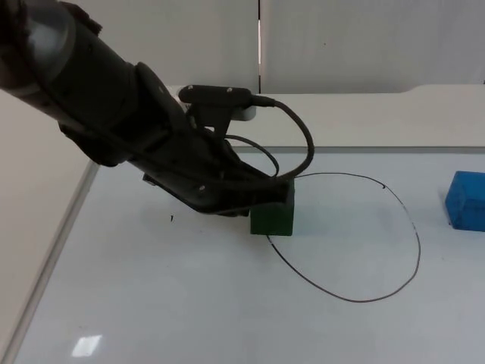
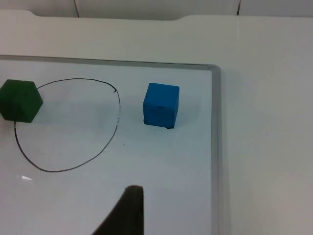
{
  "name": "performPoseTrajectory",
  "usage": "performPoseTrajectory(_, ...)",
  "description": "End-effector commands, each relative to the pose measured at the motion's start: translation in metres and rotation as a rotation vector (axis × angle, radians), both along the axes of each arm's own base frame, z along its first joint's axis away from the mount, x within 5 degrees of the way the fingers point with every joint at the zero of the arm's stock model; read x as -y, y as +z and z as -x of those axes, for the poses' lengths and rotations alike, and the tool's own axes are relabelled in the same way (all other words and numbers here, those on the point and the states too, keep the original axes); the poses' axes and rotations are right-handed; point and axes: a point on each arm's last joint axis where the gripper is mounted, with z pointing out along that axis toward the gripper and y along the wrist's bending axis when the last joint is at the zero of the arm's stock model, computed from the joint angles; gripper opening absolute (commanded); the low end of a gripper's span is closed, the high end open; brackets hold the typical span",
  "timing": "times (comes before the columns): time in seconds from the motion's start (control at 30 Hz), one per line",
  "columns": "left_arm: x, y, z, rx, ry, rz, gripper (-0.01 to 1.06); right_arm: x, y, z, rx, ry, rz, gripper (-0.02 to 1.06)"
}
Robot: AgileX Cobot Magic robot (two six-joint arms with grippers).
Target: Push the two cubes into the marked area.
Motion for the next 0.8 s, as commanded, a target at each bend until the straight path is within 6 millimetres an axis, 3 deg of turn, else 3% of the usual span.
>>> performPoseTrajectory(0.0, 0.005, 0.002, 0.002, -0.007, 0.006, 0.017, 0.0, 0.0, 0.0, 0.0, 0.007, -0.001, 0.006, 1.05)
performPoseTrajectory(0.13, 0.015, 0.003, 0.006, 0.024, -0.013, 0.01, 0.0, 0.0, 0.0, 0.0, 0.007, -0.001, 0.006, 1.05)
performPoseTrajectory(0.77, 0.023, 0.01, -0.001, 0.044, -0.028, 0.031, 0.0, 0.0, 0.0, 0.0, 0.007, -0.001, 0.006, 1.05)
